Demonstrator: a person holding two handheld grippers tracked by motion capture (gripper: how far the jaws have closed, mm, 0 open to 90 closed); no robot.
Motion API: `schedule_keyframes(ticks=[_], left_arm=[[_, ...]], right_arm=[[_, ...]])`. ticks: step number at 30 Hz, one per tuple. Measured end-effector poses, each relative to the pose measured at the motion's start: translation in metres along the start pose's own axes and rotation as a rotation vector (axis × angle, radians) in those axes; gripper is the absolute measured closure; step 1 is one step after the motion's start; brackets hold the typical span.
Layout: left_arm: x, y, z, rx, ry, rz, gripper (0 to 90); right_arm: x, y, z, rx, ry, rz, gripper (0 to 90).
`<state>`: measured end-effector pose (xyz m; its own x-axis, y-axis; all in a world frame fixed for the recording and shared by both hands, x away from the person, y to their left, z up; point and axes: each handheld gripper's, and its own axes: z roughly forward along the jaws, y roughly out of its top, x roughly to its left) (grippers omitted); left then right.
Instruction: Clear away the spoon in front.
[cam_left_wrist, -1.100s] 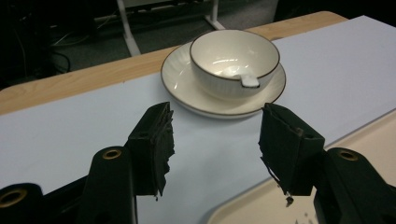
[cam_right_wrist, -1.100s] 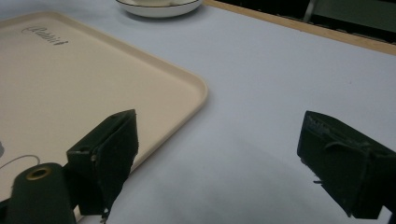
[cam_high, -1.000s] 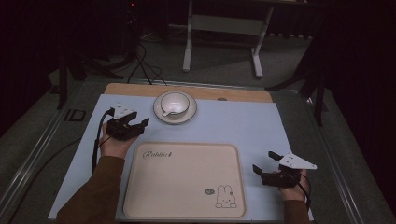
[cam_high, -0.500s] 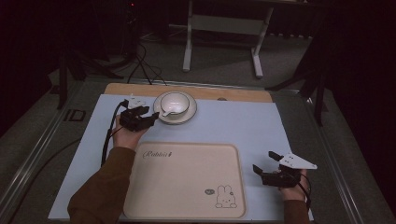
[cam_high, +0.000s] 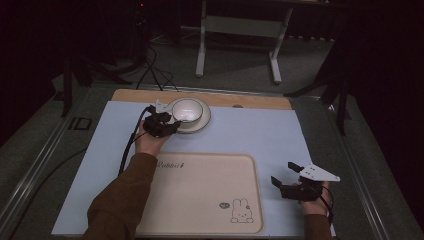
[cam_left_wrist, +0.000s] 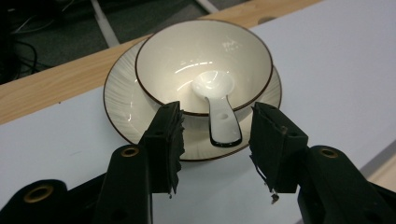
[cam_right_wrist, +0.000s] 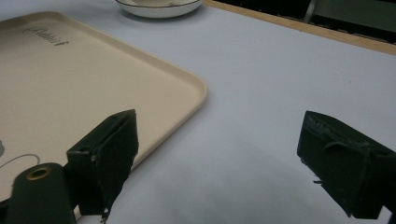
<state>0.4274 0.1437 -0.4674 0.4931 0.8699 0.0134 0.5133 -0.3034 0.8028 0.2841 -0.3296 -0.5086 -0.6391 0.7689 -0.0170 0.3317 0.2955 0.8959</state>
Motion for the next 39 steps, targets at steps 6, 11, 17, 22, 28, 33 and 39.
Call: schedule_keyframes(ticks=[6, 11, 17, 22, 28, 33, 39], left_arm=[[0.001, -0.002, 0.011, 0.008, -0.001, -0.032, 59.3], [0.000, -0.003, 0.016, 0.003, 0.002, -0.046, 64.0], [-0.003, -0.003, 0.020, -0.005, 0.015, -0.073, 68.6], [-0.004, -0.002, 0.020, -0.004, 0.033, -0.094, 71.2], [-0.005, -0.001, 0.020, 0.002, 0.027, -0.117, 72.1], [-0.006, -0.001, 0.019, 0.001, 0.034, -0.114, 73.1], [-0.003, 0.002, 0.013, -0.024, 0.046, -0.133, 73.4]], right_arm=[[0.000, 0.000, 0.000, 0.002, 0.000, 0.001, 12.2], [0.000, 0.000, 0.000, 0.004, -0.001, 0.001, 12.2], [-0.001, 0.000, 0.000, 0.004, -0.002, 0.000, 12.2], [-0.001, -0.001, 0.000, 0.005, -0.003, 0.000, 12.2], [-0.001, -0.001, 0.001, 0.007, -0.004, -0.001, 12.2], [-0.001, -0.001, 0.000, 0.007, -0.004, 0.000, 12.2], [-0.001, -0.001, 0.001, 0.008, -0.002, -0.002, 12.2]])
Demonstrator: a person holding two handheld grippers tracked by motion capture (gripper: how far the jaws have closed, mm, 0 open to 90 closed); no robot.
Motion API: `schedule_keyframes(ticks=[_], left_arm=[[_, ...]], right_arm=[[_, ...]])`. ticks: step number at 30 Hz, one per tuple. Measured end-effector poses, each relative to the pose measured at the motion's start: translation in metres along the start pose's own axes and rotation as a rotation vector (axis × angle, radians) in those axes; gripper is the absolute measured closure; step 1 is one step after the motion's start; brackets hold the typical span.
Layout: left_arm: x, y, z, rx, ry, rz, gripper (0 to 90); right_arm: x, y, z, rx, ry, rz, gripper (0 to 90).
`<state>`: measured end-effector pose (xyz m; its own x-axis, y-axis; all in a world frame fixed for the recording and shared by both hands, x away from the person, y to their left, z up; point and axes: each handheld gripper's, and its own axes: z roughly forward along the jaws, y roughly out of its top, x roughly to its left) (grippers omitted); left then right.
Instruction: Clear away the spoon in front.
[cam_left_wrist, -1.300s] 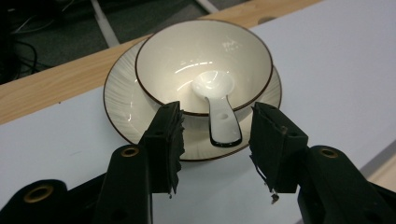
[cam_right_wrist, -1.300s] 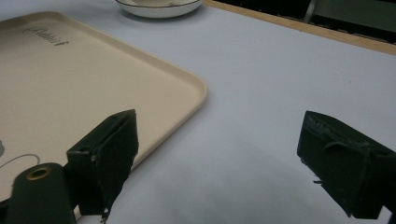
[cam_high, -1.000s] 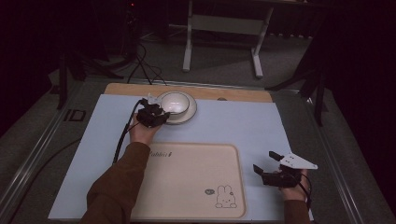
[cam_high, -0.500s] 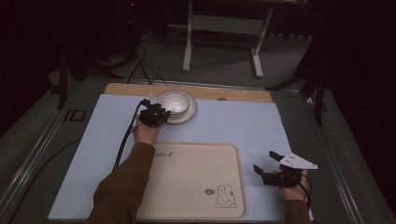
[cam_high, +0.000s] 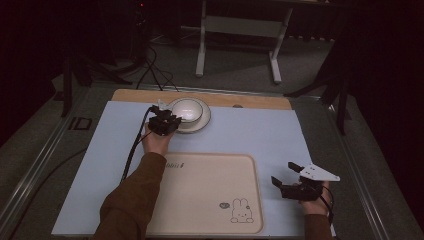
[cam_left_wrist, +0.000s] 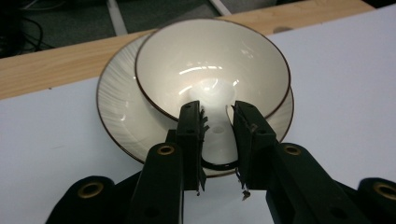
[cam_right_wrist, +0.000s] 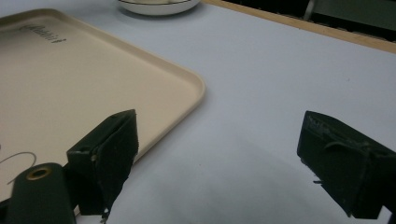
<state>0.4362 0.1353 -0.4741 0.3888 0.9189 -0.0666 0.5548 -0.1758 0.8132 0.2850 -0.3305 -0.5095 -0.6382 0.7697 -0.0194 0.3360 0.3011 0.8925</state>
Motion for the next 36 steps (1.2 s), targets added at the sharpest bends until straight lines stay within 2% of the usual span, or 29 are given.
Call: schedule_keyframes(ticks=[18, 36], left_arm=[[0.007, 0.010, -0.017, -0.040, 0.008, -0.023, 73.6], [0.001, 0.024, -0.038, -0.071, 0.012, -0.003, 73.6]], right_arm=[[0.001, 0.000, 0.000, 0.001, 0.002, -0.001, 12.2], [0.001, 0.000, -0.001, -0.006, -0.003, -0.001, 12.3]])
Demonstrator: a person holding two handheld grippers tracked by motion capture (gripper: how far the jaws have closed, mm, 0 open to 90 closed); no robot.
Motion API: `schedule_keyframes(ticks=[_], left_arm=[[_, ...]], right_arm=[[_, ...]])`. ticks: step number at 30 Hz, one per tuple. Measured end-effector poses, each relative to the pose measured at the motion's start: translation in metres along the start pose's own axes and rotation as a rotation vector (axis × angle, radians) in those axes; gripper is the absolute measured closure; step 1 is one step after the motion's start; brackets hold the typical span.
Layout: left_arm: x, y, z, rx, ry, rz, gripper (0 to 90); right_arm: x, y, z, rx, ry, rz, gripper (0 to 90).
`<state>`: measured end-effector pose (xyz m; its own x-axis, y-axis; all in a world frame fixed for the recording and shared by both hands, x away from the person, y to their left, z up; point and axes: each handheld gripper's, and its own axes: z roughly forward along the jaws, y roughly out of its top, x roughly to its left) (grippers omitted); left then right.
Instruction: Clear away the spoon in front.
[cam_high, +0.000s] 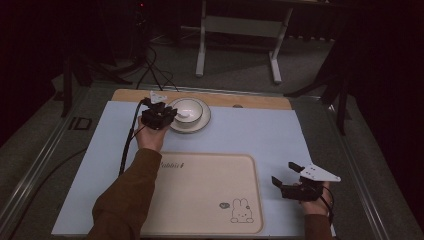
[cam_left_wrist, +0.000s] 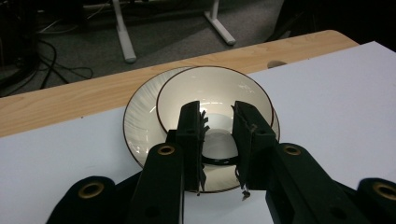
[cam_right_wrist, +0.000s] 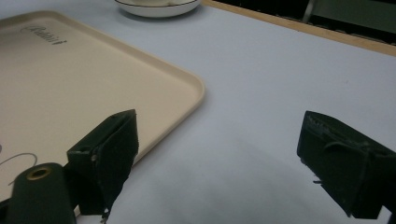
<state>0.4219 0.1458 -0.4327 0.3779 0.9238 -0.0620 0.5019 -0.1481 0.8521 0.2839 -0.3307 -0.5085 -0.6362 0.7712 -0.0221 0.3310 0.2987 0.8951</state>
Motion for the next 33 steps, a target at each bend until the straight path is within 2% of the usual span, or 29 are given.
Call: schedule_keyframes(ticks=[8, 19, 24, 33], left_arm=[[0.002, 0.004, -0.010, -0.009, 0.007, -0.003, 73.6], [-0.003, 0.008, -0.026, -0.020, 0.007, 0.010, 73.6], [-0.003, 0.007, -0.029, -0.007, 0.030, 0.035, 73.6], [-0.004, 0.005, -0.041, -0.020, 0.037, 0.039, 73.6]], right_arm=[[0.000, 0.000, 0.000, -0.003, -0.001, 0.003, 12.3], [0.000, 0.000, -0.001, -0.009, -0.002, 0.004, 12.3], [0.000, 0.000, -0.001, -0.009, -0.003, 0.004, 12.3], [0.000, 0.000, -0.002, -0.012, -0.006, 0.007, 12.3]])
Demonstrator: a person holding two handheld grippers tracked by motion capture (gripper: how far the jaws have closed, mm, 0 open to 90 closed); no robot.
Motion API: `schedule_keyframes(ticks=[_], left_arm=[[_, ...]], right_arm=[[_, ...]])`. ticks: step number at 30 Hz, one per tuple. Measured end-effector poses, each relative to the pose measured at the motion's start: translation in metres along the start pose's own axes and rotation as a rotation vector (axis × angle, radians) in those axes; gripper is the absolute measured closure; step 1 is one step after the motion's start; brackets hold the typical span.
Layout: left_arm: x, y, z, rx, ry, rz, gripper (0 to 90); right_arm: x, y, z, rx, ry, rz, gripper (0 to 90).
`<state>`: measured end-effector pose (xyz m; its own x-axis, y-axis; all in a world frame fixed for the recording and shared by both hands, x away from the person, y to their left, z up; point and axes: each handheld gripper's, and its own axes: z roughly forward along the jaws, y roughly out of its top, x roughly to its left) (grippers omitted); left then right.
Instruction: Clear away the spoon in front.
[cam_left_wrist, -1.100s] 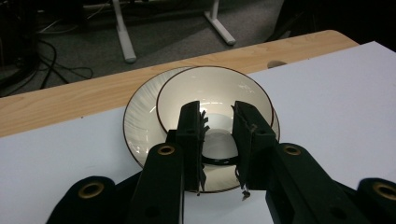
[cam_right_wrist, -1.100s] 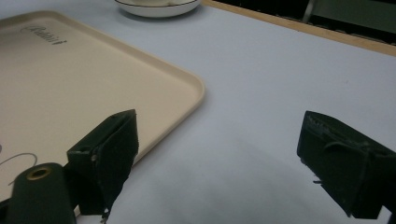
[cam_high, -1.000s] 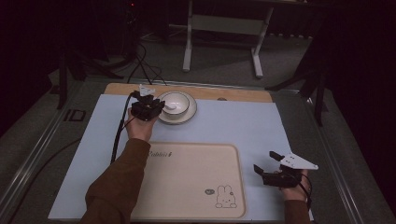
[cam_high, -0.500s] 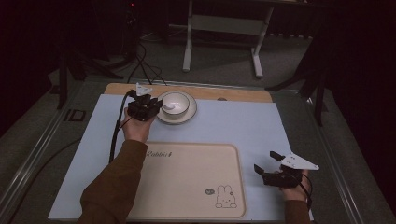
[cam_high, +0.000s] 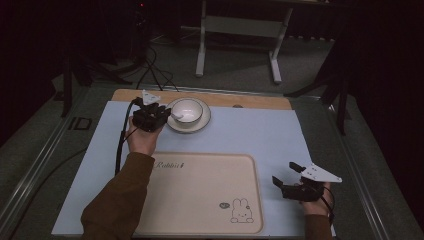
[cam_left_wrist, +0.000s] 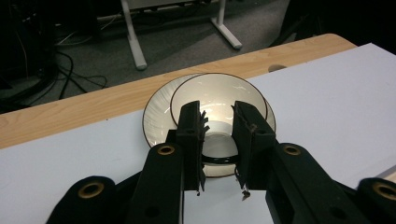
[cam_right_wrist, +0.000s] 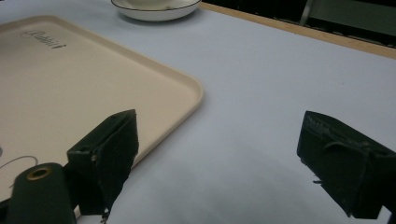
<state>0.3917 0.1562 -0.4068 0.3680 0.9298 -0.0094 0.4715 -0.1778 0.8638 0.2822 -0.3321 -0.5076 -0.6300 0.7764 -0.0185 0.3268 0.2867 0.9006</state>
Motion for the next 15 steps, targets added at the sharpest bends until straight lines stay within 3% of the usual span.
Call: schedule_keyframes(ticks=[8, 15], left_arm=[[0.005, -0.006, -0.012, -0.005, 0.011, -0.022, 73.6], [0.009, -0.013, -0.021, 0.001, 0.033, -0.013, 73.6]], right_arm=[[0.000, 0.000, 0.000, -0.004, -0.001, 0.001, 12.3], [0.000, 0.000, -0.001, -0.004, -0.003, 0.002, 12.3]])
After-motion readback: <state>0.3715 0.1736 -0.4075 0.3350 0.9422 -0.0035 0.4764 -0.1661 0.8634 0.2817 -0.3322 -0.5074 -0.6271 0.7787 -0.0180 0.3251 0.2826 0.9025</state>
